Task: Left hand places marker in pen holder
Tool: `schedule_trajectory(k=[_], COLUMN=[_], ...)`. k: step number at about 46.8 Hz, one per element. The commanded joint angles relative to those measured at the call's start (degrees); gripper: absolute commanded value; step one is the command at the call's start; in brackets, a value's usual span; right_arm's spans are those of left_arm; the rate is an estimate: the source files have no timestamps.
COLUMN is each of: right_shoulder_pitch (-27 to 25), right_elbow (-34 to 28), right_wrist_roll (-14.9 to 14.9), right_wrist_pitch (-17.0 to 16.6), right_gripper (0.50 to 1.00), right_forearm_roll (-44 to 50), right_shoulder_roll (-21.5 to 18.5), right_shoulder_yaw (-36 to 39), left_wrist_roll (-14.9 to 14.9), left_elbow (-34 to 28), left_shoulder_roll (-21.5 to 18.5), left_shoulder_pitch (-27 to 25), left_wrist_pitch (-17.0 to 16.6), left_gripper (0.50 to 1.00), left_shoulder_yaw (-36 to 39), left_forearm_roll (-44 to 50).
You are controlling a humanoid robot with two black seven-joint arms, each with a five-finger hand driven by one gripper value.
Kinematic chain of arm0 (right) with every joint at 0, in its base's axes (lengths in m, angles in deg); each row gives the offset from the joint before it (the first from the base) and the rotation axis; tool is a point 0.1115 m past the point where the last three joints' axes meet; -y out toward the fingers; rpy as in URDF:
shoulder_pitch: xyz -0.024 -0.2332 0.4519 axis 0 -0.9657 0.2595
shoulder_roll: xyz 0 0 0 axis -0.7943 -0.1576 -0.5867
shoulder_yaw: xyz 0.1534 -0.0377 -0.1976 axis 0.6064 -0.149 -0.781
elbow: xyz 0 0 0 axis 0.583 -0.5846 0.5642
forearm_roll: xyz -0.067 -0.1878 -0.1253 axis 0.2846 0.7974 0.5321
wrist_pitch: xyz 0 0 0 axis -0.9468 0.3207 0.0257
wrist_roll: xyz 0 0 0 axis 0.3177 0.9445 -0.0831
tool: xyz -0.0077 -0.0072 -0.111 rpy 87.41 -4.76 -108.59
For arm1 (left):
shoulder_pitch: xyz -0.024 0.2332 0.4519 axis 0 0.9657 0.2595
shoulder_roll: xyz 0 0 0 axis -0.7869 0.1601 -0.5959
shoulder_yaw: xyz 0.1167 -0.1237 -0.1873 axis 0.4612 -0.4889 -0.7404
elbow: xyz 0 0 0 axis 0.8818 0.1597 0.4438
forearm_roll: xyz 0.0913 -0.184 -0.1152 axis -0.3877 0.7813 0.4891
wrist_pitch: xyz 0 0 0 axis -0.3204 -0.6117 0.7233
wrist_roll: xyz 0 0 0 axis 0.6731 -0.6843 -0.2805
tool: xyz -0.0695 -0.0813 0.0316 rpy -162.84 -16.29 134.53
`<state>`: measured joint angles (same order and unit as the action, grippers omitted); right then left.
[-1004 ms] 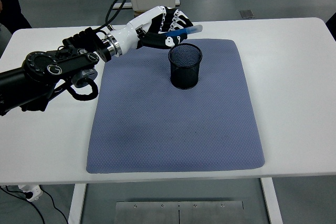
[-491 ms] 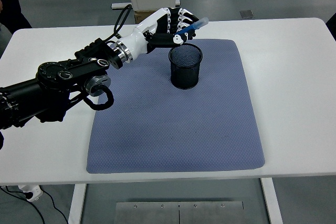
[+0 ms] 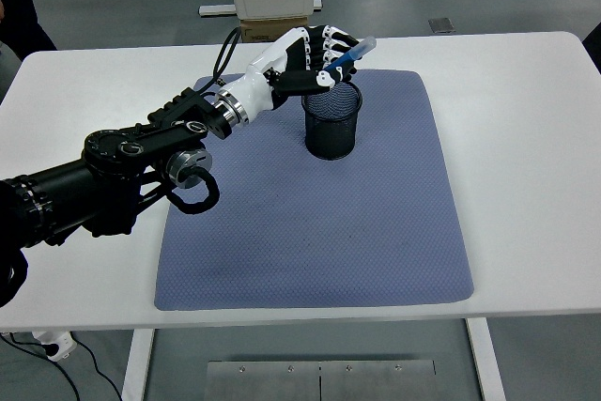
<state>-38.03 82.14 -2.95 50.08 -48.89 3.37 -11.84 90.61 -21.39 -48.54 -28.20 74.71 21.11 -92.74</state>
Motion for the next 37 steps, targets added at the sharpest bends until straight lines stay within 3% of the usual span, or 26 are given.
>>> schedule_trajectory(k=[1, 7, 11, 13, 15, 20, 37], right_shoulder_pitch=[0.01, 0.01, 0.01, 0.01, 0.01, 0.01, 0.01], right_elbow=[0.01, 0.01, 0.01, 0.01, 0.01, 0.01, 0.01], right_wrist_roll=[0.00, 0.00, 0.00, 0.00, 0.00, 0.00, 0.00], right_wrist_pitch=[0.00, 0.00, 0.00, 0.00, 0.00, 0.00, 0.00], right_gripper=[1.000, 1.000, 1.000, 1.000, 1.000, 1.000, 1.000], right_forearm_roll=[0.00, 0.00, 0.00, 0.00, 0.00, 0.00, 0.00], right_shoulder_roll=[0.00, 0.00, 0.00, 0.00, 0.00, 0.00, 0.00], right_shoulder_yaw=[0.00, 0.00, 0.00, 0.00, 0.00, 0.00, 0.00], left_wrist_roll=[-0.09, -0.18, -0.18, -0.18, -0.18, -0.18, -0.27], left_elbow=[0.08, 0.26, 0.26, 0.26, 0.26, 0.26, 0.87], left_shoulder_roll=[0.32, 0.85, 1.02, 1.11, 1.11, 0.76, -3.98], left_shoulder_pitch=[0.03, 0.12, 0.12, 0.12, 0.12, -0.05, -0.32], left_wrist_pitch=[-0.12, -0.21, -0.21, -0.21, -0.21, -0.12, -0.12], left_gripper=[0.593, 0.724, 0.879, 0.900, 0.953, 1.000, 1.000], left_shoulder_yaw=[-0.42, -0.59, -0.68, -0.77, -1.56, -3.31, -8.15], left_forearm_roll=[-0.01, -0.01, 0.43, 0.69, 2.01, 2.80, 0.96])
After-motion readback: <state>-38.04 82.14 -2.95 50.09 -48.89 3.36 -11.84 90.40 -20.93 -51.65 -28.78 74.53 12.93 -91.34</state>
